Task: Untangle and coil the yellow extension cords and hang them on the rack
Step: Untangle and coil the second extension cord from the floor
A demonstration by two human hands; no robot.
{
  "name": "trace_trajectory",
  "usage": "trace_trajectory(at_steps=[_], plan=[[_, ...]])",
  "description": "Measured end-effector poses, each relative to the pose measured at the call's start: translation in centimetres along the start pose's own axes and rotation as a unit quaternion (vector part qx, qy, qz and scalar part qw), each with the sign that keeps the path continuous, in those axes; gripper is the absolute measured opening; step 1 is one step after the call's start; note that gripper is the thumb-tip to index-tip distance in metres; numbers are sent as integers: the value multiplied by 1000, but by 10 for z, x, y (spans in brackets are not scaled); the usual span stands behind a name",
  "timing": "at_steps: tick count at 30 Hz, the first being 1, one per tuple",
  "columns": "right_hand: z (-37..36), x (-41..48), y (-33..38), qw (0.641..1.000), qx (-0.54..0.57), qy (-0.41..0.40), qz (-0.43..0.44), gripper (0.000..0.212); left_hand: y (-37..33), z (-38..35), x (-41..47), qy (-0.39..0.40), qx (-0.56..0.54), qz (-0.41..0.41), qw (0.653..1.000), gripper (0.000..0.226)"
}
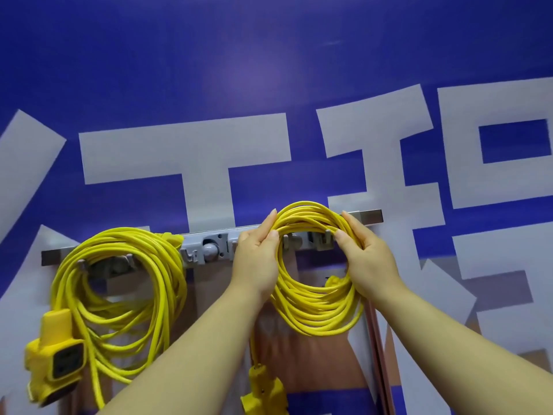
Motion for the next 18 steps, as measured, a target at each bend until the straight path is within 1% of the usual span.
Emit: trace_trajectory(at_steps=[4,7,8,10,13,16,18], plan=[[-6,-6,-3,999,-45,-7,-3,43,3,-2,0,-8,-13,-3,1000,37],[-7,-6,-5,998,-62,-19,-6,44,3,-2,-1,-12,16,-12,1000,38],[-8,-5,-6,998,-58,-23,-3,43,3,-2,-3,-13,44,-18,999,38],[-8,-6,-9,999,-39,-28,-2,42,2,-1,-8,-16,138,-31,990,40],[-10,-11,-11,999,-26,-35,-4,41,-2,-1,-15,-28,275,-37,960,44],[-15,-17,-13,999,-33,-43,-9,42,-6,-1,-21,-27,358,-24,933,48],[-17,-21,-12,998,-44,-44,-19,44,-8,-2,-28,-16,391,-19,920,51]])
Point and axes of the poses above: each hand's wrist, its own x-axis towards the middle knuckle, its own z-axis out of the back of the hand, y = z × x, the point moved 1 cm from there along x, towards the middle knuckle, and after that the axes turned 13 degrees about y, right-handed, at the moved point
